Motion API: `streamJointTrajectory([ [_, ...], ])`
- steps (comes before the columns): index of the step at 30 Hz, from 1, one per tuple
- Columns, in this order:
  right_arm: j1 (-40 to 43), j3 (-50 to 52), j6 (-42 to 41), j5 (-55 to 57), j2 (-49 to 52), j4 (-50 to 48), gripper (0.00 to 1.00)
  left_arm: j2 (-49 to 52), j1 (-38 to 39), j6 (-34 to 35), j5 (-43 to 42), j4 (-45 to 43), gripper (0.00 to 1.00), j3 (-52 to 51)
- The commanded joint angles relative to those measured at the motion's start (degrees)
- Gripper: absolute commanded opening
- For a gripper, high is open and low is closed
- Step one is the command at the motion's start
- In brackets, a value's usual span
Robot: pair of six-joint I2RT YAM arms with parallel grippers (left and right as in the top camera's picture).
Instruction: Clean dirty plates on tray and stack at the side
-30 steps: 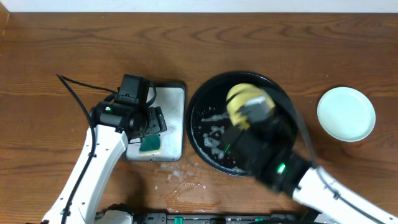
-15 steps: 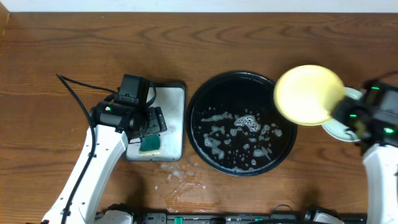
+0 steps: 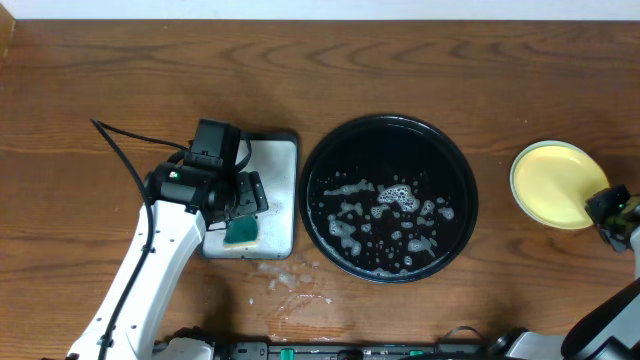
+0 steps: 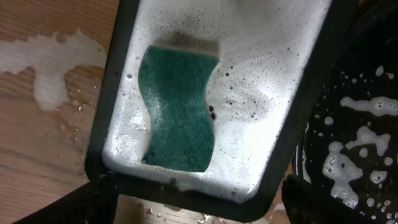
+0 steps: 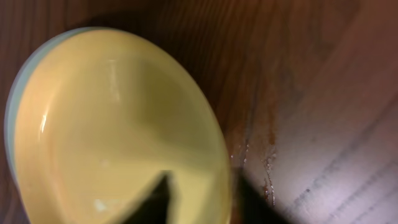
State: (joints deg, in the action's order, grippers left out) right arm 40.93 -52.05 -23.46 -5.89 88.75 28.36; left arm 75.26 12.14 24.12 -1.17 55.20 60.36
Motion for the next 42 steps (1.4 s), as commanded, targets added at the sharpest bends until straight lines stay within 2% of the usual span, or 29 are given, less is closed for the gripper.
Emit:
streamJointTrajectory([
  [1,-0.2,-1.5,1.9,-7.9,-2.7,-1.5,0.82,0.0,-0.2,-0.1,0.3,0.2,0.85,0.3],
  [4,-1.0,-1.6,2.9,-23.4,-9.1,-3.4,0.88,0.0,-0.2,-0.1,0.3,0.2,0.85,0.3],
  [6,-2.9,-1.6,2.9,-33.4,-16.0,-3.1,0.86,0.0,-0.2,-0.1,0.3,0.2,0.85,0.3],
  [8,-5.8,-1.6,3.0,-36.9,-21.9,-1.6,0.84,0.0,-0.2,-0.1,0.3,0.2,0.85,0.3],
  [12,-15.3,-1.6,7.3,-37.3,-32.4,4.4,0.76,0.0,-0.2,-0.1,0.3,0.2,0.85,0.3],
  [16,-26.9,-1.5,11.4,-37.0,-40.2,11.6,0.75,0.0,-0.2,-0.1,0.3,0.2,0.85,0.3],
  [17,-29.6,-1.5,11.4,-36.4,-41.7,13.1,0.79,0.0,-0.2,-0.1,0.3,0.2,0.85,0.3],
  [18,-32.9,-1.5,11.3,-35.2,-43.3,14.8,0.99,0.0,-0.2,-0.1,0.3,0.2,0.85,0.3],
  [23,-42.1,-1.5,10.0,-34.4,-47.3,17.3,0.99,0.0,-0.2,-0.1,0.3,0.2,0.85,0.3],
  [29,-43.3,-1.5,11.0,-34.1,-47.5,19.7,0.99,0.0,-0.2,-0.1,0.3,0.2,0.85,0.3],
  [32,-43.2,-1.5,14.8,-33.8,-47.8,21.0,0.99,0.0,-0.2,-0.1,0.3,0.2,0.85,0.3],
  [36,-43.6,-1.3,23.9,-32.5,-48.8,22.3,0.99,0.0,-0.2,-0.1,0.3,0.2,0.85,0.3],
  [39,-45.5,0.2,27.7,-26.6,-51.4,20.5,0.99,0.0,-0.2,-0.1,0.3,0.2,0.85,0.3],
  [42,-48.1,4.1,27.8,-20.8,-56.2,16.5,0.99,0.0,-0.2,-0.1,0.3,0.2,0.85,0.3],
])
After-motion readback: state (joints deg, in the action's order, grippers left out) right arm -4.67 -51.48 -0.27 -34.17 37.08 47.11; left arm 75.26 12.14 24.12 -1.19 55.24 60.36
